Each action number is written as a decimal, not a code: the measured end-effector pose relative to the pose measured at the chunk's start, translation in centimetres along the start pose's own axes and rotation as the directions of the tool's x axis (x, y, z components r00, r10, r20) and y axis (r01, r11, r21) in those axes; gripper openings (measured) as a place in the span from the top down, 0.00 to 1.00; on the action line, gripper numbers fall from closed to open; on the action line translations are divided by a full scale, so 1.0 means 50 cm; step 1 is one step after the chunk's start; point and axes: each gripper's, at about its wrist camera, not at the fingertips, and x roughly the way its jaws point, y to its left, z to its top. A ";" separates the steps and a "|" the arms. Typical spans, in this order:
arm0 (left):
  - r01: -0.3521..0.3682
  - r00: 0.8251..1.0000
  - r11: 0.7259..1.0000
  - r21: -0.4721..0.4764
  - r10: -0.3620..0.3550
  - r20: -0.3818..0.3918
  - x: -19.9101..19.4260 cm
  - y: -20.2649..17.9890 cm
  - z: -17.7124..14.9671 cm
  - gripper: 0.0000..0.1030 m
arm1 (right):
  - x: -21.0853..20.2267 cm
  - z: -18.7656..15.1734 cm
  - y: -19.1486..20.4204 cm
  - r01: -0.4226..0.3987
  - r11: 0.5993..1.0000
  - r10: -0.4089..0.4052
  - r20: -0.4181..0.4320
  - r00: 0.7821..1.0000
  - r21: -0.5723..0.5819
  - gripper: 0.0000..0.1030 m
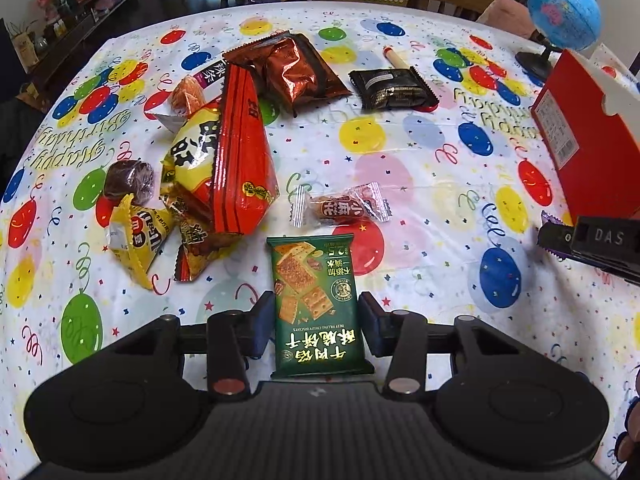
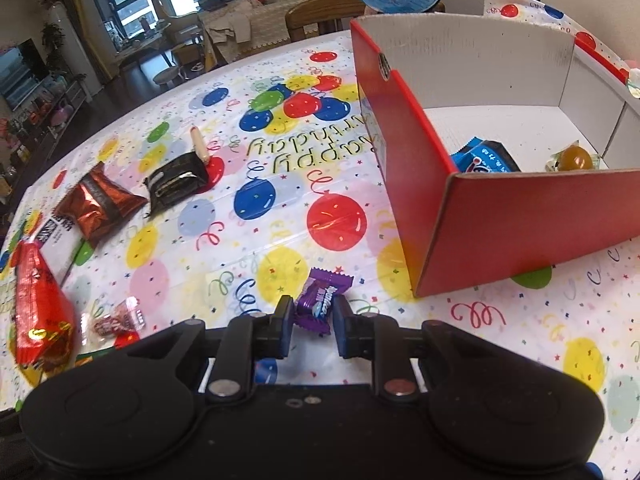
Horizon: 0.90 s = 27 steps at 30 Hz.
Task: Organize snacks
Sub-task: 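Grasp the green cracker packet with the left tool while the right tool grasps the purple candy, then carry the cracker packet and purple candy into the red box and release both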
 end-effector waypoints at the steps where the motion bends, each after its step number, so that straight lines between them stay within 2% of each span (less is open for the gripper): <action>1: 0.006 1.000 1.000 -0.003 -0.006 -0.002 -0.004 0.002 -0.001 0.57 | -0.007 -0.001 0.000 -0.007 1.000 0.007 0.002 1.000 -0.002 0.82; 14: 0.065 0.996 0.998 0.025 -0.067 0.061 -0.114 0.011 -0.006 0.57 | -0.140 -0.019 0.004 -0.073 0.996 0.077 0.072 0.994 -0.047 0.82; 27: 0.154 0.969 0.980 0.124 -0.174 0.175 -0.243 -0.037 0.019 0.57 | -0.291 -0.003 -0.006 -0.059 0.994 0.077 0.205 0.976 -0.094 0.82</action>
